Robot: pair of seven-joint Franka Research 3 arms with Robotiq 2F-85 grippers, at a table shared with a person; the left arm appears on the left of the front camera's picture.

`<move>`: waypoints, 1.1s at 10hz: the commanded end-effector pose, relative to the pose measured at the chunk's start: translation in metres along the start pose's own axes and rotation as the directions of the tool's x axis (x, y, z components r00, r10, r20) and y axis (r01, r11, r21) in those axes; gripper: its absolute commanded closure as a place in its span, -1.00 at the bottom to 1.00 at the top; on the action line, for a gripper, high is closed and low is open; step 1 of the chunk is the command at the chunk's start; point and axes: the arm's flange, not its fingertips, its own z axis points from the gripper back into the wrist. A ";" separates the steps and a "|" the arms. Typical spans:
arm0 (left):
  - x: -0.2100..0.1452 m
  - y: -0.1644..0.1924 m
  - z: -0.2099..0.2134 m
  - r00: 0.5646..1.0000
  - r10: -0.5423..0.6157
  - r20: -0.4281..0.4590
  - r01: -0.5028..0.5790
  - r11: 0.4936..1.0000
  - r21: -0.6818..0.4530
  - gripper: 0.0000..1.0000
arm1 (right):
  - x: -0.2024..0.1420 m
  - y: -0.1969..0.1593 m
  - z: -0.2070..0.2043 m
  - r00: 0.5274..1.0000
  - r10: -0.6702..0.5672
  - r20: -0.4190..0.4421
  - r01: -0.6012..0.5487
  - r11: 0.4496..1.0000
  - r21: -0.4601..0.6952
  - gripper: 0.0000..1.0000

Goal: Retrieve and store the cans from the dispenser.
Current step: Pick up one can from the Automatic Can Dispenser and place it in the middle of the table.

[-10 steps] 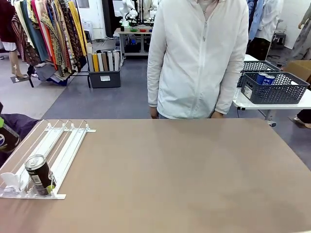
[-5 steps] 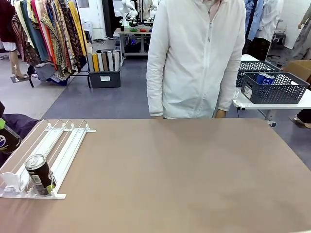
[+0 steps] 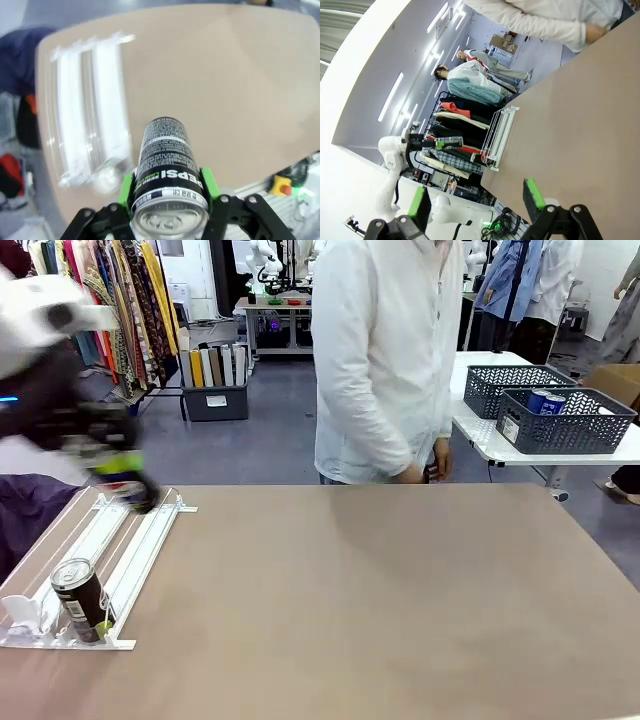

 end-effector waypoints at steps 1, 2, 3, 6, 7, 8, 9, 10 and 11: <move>0.084 -0.089 -0.053 0.972 -0.207 -0.113 0.209 0.978 0.001 1.00 | 0.001 0.004 0.001 1.000 -0.002 -0.008 0.002 1.000 0.004 -1.00; 0.101 -0.146 -0.093 0.932 -0.318 -0.174 0.315 0.948 -0.042 1.00 | 0.001 0.004 0.001 1.000 -0.002 -0.008 0.002 1.000 0.004 -1.00; 0.112 -0.196 -0.134 0.901 -0.380 -0.208 0.381 0.924 -0.039 1.00 | 0.001 0.004 0.001 1.000 -0.002 -0.008 0.002 1.000 0.004 -1.00; 0.113 -0.255 -0.220 0.849 -0.387 -0.359 0.408 0.913 -0.020 1.00 | 0.001 0.004 0.001 1.000 -0.002 -0.008 0.002 1.000 0.004 -1.00; 0.109 -0.262 -0.243 0.839 -0.375 -0.394 0.397 0.917 -0.028 1.00 | 0.001 0.004 0.001 1.000 -0.002 -0.008 0.002 1.000 0.004 -1.00; 0.108 -0.265 -0.259 0.826 -0.377 -0.419 0.401 0.915 -0.034 1.00 | 0.001 0.004 0.001 1.000 -0.002 -0.008 0.002 1.000 0.004 -1.00; 0.111 -0.262 -0.261 0.826 -0.376 -0.420 0.392 0.919 -0.052 1.00 | 0.001 0.004 0.001 1.000 -0.002 -0.008 0.002 1.000 0.004 -1.00; 0.115 -0.258 -0.261 0.822 -0.379 -0.424 0.377 0.921 -0.092 1.00 | 0.001 0.004 0.001 1.000 -0.002 -0.008 0.002 1.000 0.004 -1.00; 0.116 -0.257 -0.265 0.815 -0.378 -0.439 0.372 0.922 -0.105 1.00 | 0.001 0.004 0.001 1.000 -0.002 -0.008 0.002 1.000 0.004 -1.00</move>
